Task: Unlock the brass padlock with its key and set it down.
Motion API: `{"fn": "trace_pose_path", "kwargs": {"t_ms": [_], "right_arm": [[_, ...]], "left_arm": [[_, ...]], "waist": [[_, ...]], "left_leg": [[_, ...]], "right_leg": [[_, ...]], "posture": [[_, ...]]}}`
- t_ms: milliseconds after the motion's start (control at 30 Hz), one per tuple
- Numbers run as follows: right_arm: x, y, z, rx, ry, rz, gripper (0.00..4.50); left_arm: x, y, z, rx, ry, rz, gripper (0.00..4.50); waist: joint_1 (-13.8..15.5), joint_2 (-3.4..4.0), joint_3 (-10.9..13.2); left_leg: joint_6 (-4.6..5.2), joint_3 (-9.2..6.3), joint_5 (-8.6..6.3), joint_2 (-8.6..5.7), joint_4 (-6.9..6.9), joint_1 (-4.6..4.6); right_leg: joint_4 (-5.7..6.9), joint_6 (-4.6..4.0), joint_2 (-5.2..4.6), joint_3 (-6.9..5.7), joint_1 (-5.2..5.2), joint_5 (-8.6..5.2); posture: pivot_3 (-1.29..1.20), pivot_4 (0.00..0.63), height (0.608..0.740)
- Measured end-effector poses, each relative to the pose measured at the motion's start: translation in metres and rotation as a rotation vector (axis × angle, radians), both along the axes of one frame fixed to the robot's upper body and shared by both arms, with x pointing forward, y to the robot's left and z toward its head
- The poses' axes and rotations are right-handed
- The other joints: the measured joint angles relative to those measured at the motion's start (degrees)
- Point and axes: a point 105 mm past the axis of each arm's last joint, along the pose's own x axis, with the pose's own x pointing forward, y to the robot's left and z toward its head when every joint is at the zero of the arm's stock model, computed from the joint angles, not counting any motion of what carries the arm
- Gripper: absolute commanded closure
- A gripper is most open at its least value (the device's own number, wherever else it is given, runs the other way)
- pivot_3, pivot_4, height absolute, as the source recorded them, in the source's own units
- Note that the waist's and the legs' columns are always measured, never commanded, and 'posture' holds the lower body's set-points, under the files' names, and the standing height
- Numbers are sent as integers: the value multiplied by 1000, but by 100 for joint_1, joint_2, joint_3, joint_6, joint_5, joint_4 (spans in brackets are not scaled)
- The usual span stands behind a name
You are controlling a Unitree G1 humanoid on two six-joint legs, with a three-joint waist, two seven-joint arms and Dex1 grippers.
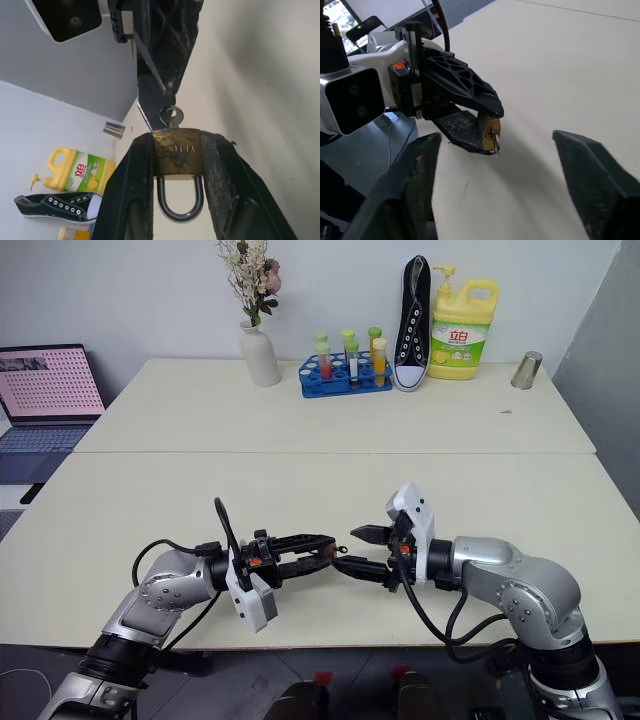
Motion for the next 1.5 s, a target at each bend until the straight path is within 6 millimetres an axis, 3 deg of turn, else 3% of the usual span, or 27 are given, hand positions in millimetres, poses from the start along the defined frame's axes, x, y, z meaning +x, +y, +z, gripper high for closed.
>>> {"fn": "trace_pose_path", "kwargs": {"t_ms": [233, 767, 1267, 1500], "right_arm": [[-1, 2, 1, -3, 6, 16, 4473], [2, 2, -3, 12, 65, 23, 4500], [20, -5, 4, 122, 495, 9, 4500], [21, -5, 3, 103, 544, -7, 4500]], "left_arm": [[1, 0, 4, -12, -23, -1, 3533], [2, 1, 3, -4, -40, 15, 3533], [10, -1, 7, 18, -137, 3, 3533], [10, -1, 4, 30, -147, 6, 3533]], "waist": [[0, 0, 0], [-1, 0, 0], [-11, 3, -1], [-13, 4, -1]], "left_leg": [[0, 0, 0, 0, 0, 0], [0, 0, 0, 0, 0, 0], [1, 2, 0, 0, -1, -1], [1, 2, 0, 0, -1, -3]], "right_leg": [[0, 0, 0, 0, 0, 0], [1, 0, 1, 1, 0, 0], [6, -1, 2, 2, -2, 1], [8, -1, 2, 2, -4, 1]], "posture": [[0, 150, 740], [0, 150, 740], [0, 150, 740], [0, 150, 740]]}}
